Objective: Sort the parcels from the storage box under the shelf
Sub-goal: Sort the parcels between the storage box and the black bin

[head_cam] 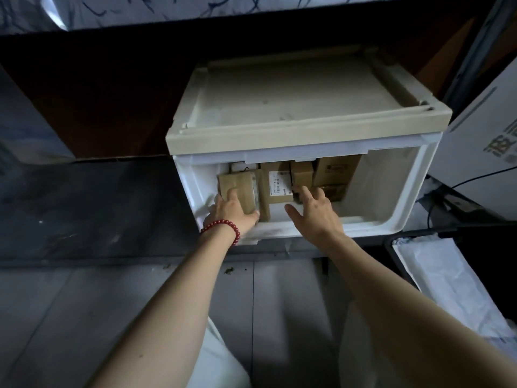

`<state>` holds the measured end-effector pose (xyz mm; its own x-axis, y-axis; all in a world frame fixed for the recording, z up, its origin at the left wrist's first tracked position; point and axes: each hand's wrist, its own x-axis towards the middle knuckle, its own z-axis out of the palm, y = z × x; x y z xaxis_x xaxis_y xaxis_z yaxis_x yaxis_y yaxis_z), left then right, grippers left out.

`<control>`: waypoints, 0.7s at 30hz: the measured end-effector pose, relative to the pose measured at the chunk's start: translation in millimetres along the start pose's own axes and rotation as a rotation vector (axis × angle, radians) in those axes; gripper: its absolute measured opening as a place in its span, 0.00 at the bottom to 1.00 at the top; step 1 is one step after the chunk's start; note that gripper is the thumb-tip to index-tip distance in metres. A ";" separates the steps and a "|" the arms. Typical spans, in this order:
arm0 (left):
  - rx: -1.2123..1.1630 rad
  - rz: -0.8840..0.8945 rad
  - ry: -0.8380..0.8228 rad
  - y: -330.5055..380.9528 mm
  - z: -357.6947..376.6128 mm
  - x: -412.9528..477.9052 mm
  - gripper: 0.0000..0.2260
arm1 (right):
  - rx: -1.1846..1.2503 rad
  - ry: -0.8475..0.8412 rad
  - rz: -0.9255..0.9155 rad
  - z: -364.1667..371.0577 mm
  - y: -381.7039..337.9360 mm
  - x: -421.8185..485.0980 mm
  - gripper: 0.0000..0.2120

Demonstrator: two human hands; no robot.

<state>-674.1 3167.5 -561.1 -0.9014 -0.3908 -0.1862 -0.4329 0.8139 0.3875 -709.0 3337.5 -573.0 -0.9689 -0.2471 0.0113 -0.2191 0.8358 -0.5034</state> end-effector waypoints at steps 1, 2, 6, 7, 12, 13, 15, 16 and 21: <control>-0.014 -0.031 -0.020 -1.7 0.7 7.4 0.36 | 0.021 -0.019 0.005 4.2 2.2 7.7 0.23; -0.024 -0.051 -0.031 -3.7 1.5 14.6 0.37 | 0.041 -0.040 0.007 8.5 3.9 14.8 0.23; -0.060 -0.054 0.007 -8.5 3.2 37.8 0.35 | 0.035 -0.138 -0.030 27.8 6.4 39.3 0.24; -0.053 -0.048 0.029 -8.0 4.2 42.0 0.32 | 0.024 -0.152 -0.039 31.7 6.9 45.5 0.24; -0.006 -0.087 0.091 -0.9 17.5 57.4 0.30 | 0.067 -0.175 -0.042 47.5 12.3 72.1 0.24; -0.021 -0.096 0.097 0.3 21.6 60.0 0.30 | 0.082 -0.186 -0.038 51.0 13.9 75.8 0.24; -0.058 -0.123 0.127 2.8 28.6 64.4 0.32 | 0.113 -0.210 -0.025 58.4 16.9 83.0 0.25; -0.072 -0.139 0.153 3.9 31.5 66.1 0.33 | 0.125 -0.225 -0.020 62.4 17.8 86.3 0.25; 0.029 -0.177 0.266 9.3 45.4 71.7 0.44 | 0.129 -0.292 -0.037 79.0 14.5 94.4 0.25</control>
<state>-742.8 3166.6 -611.9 -0.7823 -0.6228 -0.0043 -0.5861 0.7338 0.3435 -794.5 3287.6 -647.4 -0.8828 -0.4216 -0.2073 -0.2187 0.7594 -0.6128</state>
